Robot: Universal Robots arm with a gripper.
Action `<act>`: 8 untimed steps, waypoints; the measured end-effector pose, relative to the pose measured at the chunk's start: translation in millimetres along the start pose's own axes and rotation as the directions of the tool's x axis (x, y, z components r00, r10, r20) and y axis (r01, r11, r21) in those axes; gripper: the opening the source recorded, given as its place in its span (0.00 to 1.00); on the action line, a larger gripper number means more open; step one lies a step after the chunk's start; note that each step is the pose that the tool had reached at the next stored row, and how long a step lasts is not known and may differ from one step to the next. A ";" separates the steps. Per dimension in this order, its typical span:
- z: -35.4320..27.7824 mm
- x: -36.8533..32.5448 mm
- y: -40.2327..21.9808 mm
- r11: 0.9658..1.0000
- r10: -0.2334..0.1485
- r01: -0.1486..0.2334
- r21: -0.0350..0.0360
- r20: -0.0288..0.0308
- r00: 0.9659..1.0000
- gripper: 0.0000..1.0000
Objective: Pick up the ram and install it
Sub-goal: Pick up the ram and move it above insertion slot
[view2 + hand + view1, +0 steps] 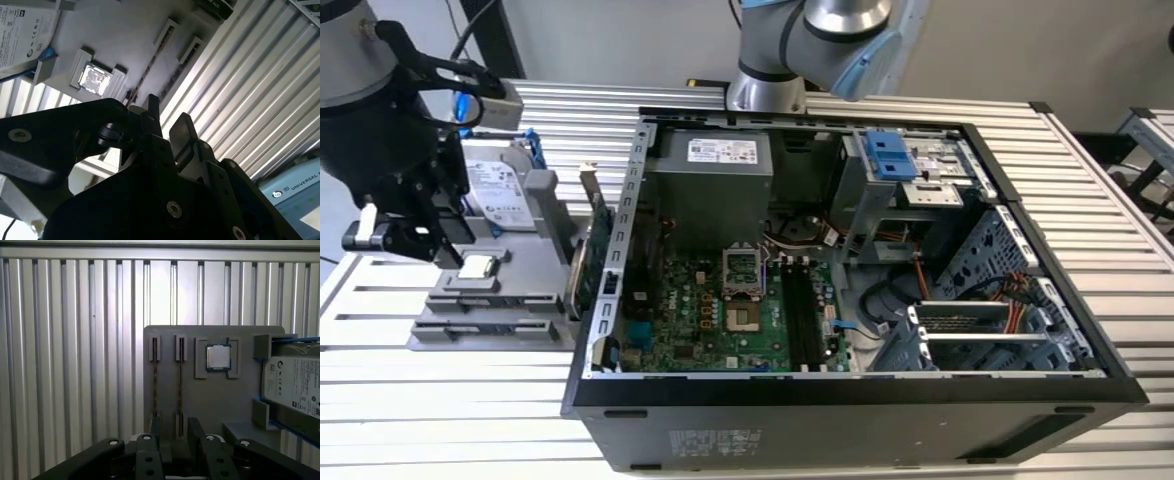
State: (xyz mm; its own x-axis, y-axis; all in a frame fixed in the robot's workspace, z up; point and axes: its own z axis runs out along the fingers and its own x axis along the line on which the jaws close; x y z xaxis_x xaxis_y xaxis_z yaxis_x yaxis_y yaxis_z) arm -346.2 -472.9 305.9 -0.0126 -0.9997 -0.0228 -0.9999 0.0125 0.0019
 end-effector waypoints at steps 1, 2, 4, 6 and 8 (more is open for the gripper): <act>1.5 0.0 0.3 1.000 0.000 0.000 0.000 0.000 1.000 1.00; 2.8 0.1 0.6 1.000 0.000 0.000 0.000 0.000 1.000 1.00; 5.4 0.3 1.0 1.000 0.000 0.000 0.001 0.000 1.000 1.00; 7.7 0.8 1.6 1.000 0.000 0.000 0.001 0.000 1.000 1.00; 10.6 2.2 2.0 1.000 0.000 0.000 0.001 0.000 1.000 1.00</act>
State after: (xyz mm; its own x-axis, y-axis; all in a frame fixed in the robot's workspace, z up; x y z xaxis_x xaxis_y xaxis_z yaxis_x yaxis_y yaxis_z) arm -348.3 -474.8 295.3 -0.0125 -0.9997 -0.0228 -0.9999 0.0125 0.0013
